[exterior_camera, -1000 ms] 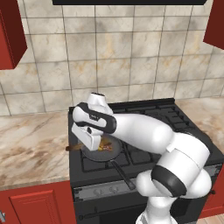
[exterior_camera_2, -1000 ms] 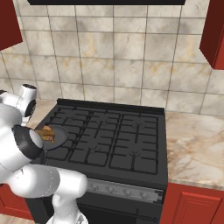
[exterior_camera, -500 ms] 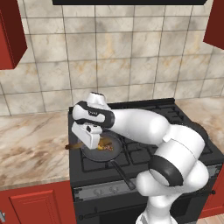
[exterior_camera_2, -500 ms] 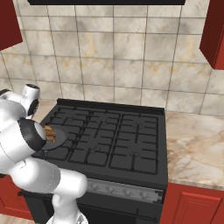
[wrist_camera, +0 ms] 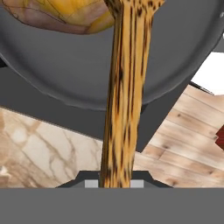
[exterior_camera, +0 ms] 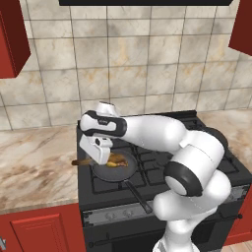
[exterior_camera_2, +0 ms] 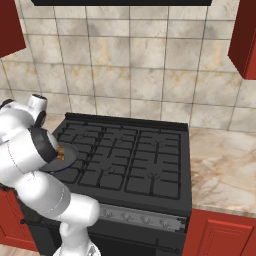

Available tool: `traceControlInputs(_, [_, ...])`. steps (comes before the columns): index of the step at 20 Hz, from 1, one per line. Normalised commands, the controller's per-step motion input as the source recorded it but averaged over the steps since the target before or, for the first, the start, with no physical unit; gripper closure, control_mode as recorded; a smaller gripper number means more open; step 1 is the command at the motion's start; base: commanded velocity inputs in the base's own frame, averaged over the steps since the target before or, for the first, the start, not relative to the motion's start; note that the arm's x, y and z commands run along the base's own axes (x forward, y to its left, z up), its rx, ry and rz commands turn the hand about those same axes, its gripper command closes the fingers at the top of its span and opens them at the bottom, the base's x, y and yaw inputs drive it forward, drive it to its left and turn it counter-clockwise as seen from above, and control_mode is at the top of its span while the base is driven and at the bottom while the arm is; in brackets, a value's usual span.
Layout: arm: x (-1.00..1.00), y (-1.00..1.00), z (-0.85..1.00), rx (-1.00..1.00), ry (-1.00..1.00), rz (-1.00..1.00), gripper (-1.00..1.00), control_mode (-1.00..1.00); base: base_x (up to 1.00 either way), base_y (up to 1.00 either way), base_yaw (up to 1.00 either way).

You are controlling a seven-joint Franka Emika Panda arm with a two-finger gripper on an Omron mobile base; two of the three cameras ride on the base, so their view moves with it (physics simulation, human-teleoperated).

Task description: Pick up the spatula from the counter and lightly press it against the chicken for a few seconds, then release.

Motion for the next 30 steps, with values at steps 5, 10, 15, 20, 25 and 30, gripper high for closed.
traceControlInputs(5, [0.03,0.00,-0.06,0.00,0.03,0.00,1.00,-1.00,0.00,0.00,0.00])
traceControlInputs(10, [0.01,0.00,-0.06,0.00,0.02,0.00,1.00,-1.00,0.00,0.00,0.00])
traceControlInputs(15, [0.00,0.00,-0.04,0.00,0.01,0.00,1.00,-1.00,0.00,0.00,0.00])
traceControlInputs(20, [0.00,0.00,-0.04,0.00,0.01,0.00,1.00,-1.00,0.00,0.00,0.00])
traceControlInputs(25, [0.00,0.00,-0.01,0.00,0.00,0.00,1.00,-1.00,0.00,0.00,0.00])
traceControlInputs(30, [0.00,0.00,0.00,0.00,0.00,0.00,1.00,-1.00,0.00,0.00,0.00])
